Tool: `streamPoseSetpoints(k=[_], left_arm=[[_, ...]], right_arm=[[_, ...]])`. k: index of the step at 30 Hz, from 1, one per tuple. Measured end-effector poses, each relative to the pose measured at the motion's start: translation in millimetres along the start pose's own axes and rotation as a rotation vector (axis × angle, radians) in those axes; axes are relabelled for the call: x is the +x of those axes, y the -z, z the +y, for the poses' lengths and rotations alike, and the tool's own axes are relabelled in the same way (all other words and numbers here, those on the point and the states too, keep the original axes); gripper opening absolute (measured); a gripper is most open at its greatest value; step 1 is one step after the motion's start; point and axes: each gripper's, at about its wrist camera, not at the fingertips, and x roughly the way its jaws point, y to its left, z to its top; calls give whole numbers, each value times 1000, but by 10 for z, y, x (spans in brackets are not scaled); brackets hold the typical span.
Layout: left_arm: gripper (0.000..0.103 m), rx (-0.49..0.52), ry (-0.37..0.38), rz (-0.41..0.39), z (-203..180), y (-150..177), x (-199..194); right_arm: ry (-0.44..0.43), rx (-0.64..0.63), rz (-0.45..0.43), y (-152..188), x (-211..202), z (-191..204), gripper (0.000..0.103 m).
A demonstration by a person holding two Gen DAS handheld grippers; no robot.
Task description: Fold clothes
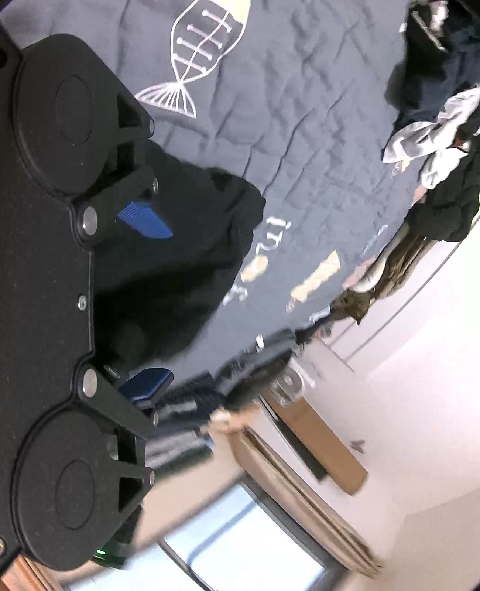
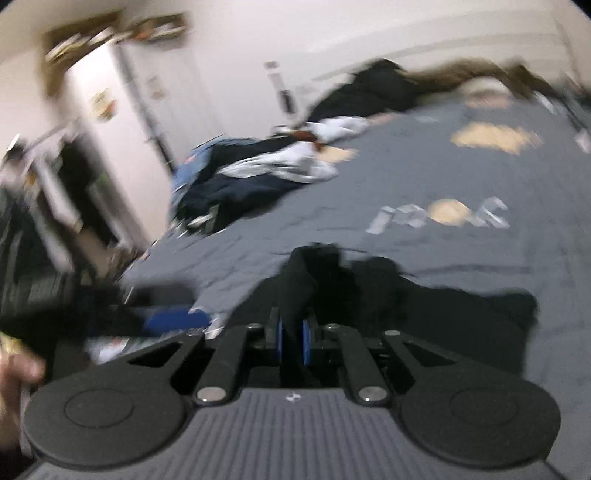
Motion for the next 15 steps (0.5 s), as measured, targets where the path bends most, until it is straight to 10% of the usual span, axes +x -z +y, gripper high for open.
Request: streamPoseSetpoints(k=[4,8,15], left_arm=[[74,-74,8,39,127,-13,86],[9,-80,-86,88,247,53,229],[9,-50,-94,86,243,31,202]], right_arm=[[-77,-151,51,80,107,381,10],[-102,-234,106,161,221,567,12],[-82,-49,64,-29,-44,56,33]])
